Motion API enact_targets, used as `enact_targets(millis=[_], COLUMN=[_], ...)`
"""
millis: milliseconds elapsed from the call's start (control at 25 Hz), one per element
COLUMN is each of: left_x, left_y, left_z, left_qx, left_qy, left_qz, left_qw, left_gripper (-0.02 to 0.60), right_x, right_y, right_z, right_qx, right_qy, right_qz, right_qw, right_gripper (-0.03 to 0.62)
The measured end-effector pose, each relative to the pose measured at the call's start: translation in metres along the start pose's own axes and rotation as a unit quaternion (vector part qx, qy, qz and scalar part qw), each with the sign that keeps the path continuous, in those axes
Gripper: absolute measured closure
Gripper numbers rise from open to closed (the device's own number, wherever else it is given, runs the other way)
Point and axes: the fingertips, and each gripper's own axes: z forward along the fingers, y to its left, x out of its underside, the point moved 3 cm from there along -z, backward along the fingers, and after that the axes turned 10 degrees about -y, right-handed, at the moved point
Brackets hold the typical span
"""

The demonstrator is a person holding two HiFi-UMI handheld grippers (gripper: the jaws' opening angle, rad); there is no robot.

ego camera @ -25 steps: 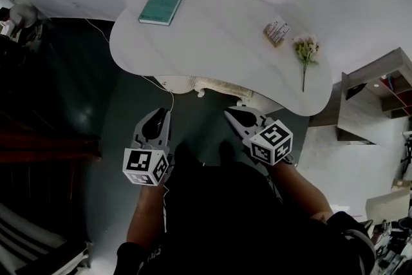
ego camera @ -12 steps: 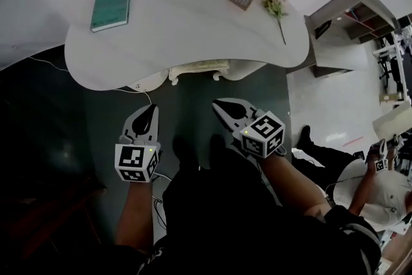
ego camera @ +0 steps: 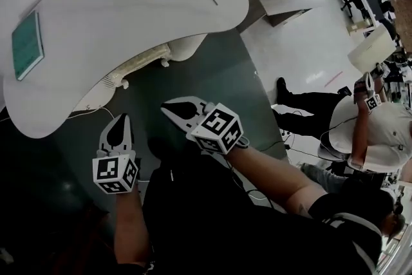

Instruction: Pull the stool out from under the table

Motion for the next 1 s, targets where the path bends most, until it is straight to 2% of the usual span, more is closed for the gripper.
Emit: enact_targets(millis=[120, 200, 320, 440, 600, 680, 800, 1000], left_x=[0.024, 0.052, 0.101, 0.140, 0.184, 0.205, 0.231, 0.265], left_y=[-0.015, -0.013, 0.020, 0.064, 0.106, 0.115, 0.129, 0.159], left_z=[0.019, 0.037, 0.077, 0.120, 0.169, 0.201, 0.242, 0.252], left_qx=[-0.001, -0.001, -0.015, -0.043, -0.082, -0.076, -0.056, -0.053], left_qy=[0.011, 0.021, 0.030, 0.014, -0.014, -0.023, -0.026, -0.029], left_qz=[-0.004, 0.012, 0.036, 0.027, 0.027, 0.033, 0.064, 0.063], left_qw=[0.9999, 0.9997, 0.9988, 0.9986, 0.9962, 0.9963, 0.9960, 0.9962], left_gripper=[0.572, 0.572, 0.572, 0.572, 0.572, 0.572, 0.572, 0.572], right_x=[0.038, 0.076, 0.128, 0.170, 0.215, 0.235, 0.252, 0.271], right_y=[-0.029, -0.057, -0.112, -0.169, -0.223, -0.245, -0.273, -0.309], right_z=[-0.015, -0.017, -0.003, 0.024, 0.070, 0.089, 0.118, 0.140], right_qx=[-0.004, -0.002, 0.030, 0.077, 0.093, 0.101, 0.116, 0.138], right_qy=[0.000, 0.012, 0.010, -0.010, -0.032, -0.039, -0.062, -0.092], right_qz=[0.018, 0.011, -0.001, 0.017, 0.023, 0.015, -0.004, -0.043], right_qw=[1.000, 1.000, 0.999, 0.997, 0.995, 0.994, 0.991, 0.985], right_gripper=[0.588, 0.589, 0.589, 0.588, 0.588, 0.588, 0.588, 0.583])
